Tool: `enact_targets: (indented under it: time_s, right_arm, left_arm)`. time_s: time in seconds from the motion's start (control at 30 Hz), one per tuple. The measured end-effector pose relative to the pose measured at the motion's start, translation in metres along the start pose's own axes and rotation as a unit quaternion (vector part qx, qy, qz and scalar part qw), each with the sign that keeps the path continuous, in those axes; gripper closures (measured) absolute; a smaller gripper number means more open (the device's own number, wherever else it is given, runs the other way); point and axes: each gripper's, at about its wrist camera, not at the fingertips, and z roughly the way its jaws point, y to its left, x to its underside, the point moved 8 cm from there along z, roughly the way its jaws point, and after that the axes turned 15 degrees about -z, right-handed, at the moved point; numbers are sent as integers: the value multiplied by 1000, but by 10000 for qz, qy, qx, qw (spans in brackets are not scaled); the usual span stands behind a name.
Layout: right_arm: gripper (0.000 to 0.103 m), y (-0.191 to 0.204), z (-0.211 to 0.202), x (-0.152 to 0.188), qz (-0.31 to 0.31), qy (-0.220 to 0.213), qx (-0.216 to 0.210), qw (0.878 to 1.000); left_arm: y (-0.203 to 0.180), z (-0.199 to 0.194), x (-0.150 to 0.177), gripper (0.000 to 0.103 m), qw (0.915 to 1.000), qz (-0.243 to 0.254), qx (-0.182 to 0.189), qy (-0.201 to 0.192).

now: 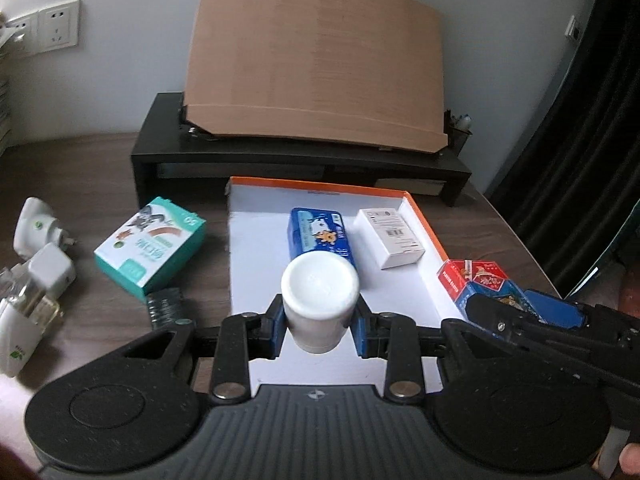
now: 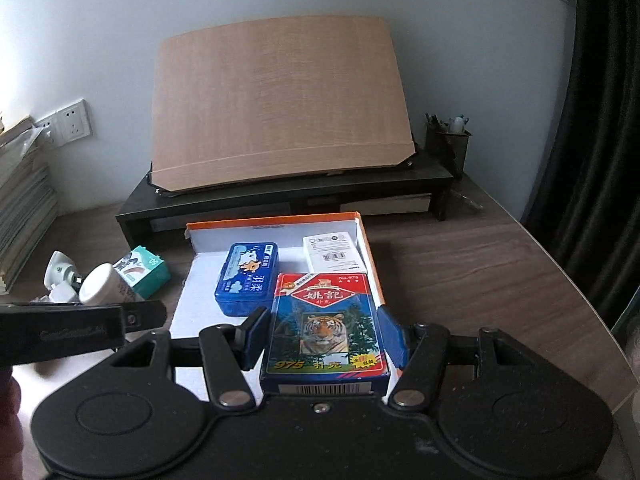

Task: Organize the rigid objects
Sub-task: 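Carry the white cup and tiger card box with both tools over the white box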

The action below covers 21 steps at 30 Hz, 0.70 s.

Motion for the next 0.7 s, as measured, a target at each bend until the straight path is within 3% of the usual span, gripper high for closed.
enact_targets:
  time_s: [0.7]
  right_arm:
    - [32,-3,3,-2,-15,-10,-146,9999]
  left_arm:
    - [-7,3,0,70,9997,-66,-227,-24]
